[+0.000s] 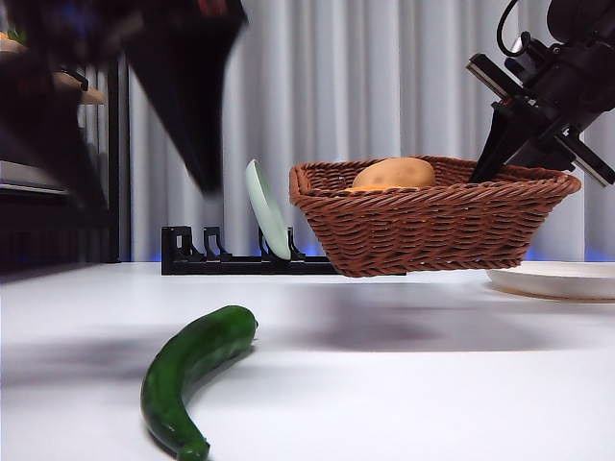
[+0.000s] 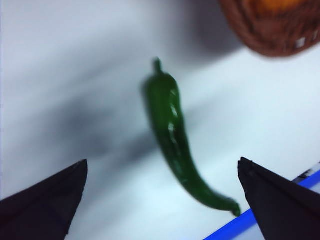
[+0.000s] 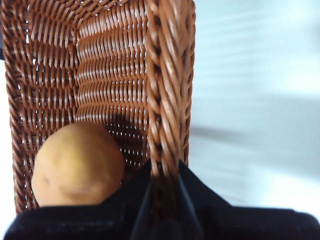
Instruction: Pick up the basket,pick up the corn from the table,pick up the potato from the table,pick up the cucumber from the table,put all items into the basket
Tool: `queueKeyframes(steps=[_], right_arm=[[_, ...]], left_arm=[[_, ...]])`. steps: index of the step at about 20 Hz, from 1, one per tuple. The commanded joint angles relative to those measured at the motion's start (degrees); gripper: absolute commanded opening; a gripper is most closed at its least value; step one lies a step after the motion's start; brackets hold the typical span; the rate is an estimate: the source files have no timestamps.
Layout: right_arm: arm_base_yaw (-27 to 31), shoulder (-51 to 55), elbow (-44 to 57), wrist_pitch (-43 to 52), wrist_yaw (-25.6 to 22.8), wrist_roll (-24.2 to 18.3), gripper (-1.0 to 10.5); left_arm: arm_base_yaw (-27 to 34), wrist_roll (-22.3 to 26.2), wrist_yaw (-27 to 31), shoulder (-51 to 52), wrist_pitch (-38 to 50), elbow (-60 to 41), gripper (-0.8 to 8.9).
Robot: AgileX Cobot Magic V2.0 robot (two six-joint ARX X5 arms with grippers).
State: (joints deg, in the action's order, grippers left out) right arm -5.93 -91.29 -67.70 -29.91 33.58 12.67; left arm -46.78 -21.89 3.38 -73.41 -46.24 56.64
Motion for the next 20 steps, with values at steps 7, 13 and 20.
queueKeyframes(steps=[7,13,20], right_arm=[[0.0,0.0,-0.3,1.6,1.0,0.4,-0.1],[0.3,0.0,-0.3,1.6,1.0,0.4,-0.1],[0.3,0.0,-0.3,1.6,1.0,0.3,-0.1]], left_arm=[[-0.2,-2.0,-3.6,-14.6,8.8,-3.2,5.02],[-0.1,0.3,-3.4,-15.8,12.7,-3.2,-0.22],[0.0,2.6,-3.1,-16.9,12.1,-3.2,-0.08]])
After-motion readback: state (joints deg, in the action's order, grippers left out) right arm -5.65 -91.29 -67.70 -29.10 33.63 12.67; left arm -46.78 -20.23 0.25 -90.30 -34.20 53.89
